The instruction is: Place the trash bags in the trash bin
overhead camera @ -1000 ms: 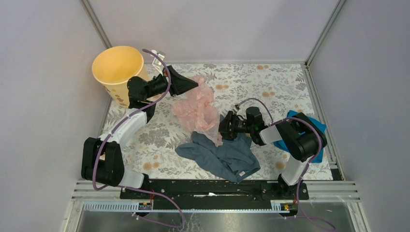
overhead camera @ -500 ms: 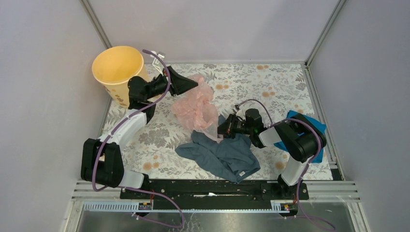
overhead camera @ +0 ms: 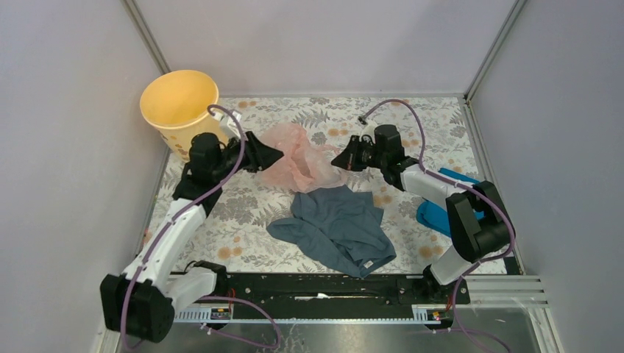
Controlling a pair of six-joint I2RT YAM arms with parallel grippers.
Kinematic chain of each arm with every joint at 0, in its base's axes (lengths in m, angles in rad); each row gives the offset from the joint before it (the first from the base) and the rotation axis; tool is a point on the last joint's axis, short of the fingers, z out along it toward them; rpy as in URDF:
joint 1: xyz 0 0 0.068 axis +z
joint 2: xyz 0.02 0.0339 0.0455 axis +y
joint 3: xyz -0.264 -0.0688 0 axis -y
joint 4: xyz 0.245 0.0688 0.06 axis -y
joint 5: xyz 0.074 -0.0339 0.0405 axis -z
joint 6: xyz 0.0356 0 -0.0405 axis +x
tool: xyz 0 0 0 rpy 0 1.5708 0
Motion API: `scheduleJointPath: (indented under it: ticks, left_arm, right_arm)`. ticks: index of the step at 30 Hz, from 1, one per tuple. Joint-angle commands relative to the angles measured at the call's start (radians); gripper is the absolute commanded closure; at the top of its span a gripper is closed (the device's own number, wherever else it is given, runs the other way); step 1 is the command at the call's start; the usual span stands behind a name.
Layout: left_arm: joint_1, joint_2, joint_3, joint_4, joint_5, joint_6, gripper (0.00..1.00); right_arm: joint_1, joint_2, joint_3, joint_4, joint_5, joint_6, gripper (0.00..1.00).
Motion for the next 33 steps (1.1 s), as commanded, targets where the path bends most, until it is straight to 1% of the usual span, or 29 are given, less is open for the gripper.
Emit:
scheduleJointPath:
  ticks: [1, 4, 5, 7, 9, 10, 11, 15, 17, 18, 21, 27, 31, 33]
  left_arm:
    - [0.001, -0.115, 0.009, -0.306, -0.201, 0.079, 0.51]
    - [0.001, -0.163, 0.033, -0.429, -0.315, 0.069, 0.31]
    - [0.002, -0.167, 0.043, -0.463, -0.345, 0.066, 0.26]
    - [0.001, -0.164, 0.074, -0.529, -0.419, 0.067, 0.19]
    - [0.002, -0.150, 0.116, -0.590, -0.513, 0.074, 0.15]
    - [0.002, -0.143, 0.136, -0.610, -0.540, 0.082, 0.06]
    - [0.002, -0.134, 0.153, -0.627, -0.567, 0.086, 0.02]
    - [0.003, -0.104, 0.177, -0.673, -0.696, 0.052, 0.01]
    - [0.004, -0.085, 0.182, -0.678, -0.737, 0.026, 0.01]
    - [0.006, -0.061, 0.188, -0.676, -0.735, 0.019, 0.01]
    - [0.006, 0.017, 0.230, -0.647, -0.668, 0.011, 0.01]
    - [0.005, 0.182, 0.337, -0.502, -0.563, 0.024, 0.01]
    - [0.001, 0.337, 0.487, -0.515, -0.570, 0.047, 0.01]
    - [-0.018, 0.403, 0.552, -0.525, -0.608, 0.071, 0.01]
  right_arm:
    - [0.022, -0.045, 0.038, -0.114, 0.006, -0.186, 1.00]
    - [0.030, -0.057, 0.032, -0.106, -0.026, -0.188, 1.00]
    - [0.030, -0.061, 0.027, -0.103, -0.033, -0.187, 1.00]
    - [0.034, -0.073, 0.019, -0.105, -0.034, -0.192, 1.00]
    - [0.037, -0.087, 0.013, -0.110, -0.030, -0.195, 1.00]
    - [0.037, -0.094, 0.010, -0.111, -0.027, -0.195, 1.00]
    - [0.037, -0.101, 0.008, -0.112, -0.026, -0.196, 1.00]
    - [0.038, -0.127, 0.005, -0.118, -0.024, -0.204, 1.00]
    - [0.039, -0.136, 0.005, -0.124, -0.028, -0.213, 1.00]
    - [0.040, -0.140, 0.003, -0.127, -0.030, -0.218, 1.00]
    - [0.046, -0.156, -0.005, -0.143, -0.033, -0.249, 1.00]
    - [0.057, -0.201, -0.026, -0.151, -0.032, -0.293, 1.00]
    - [0.061, -0.214, -0.033, -0.148, -0.030, -0.298, 1.00]
    - [0.062, -0.216, -0.033, -0.149, -0.024, -0.298, 1.00]
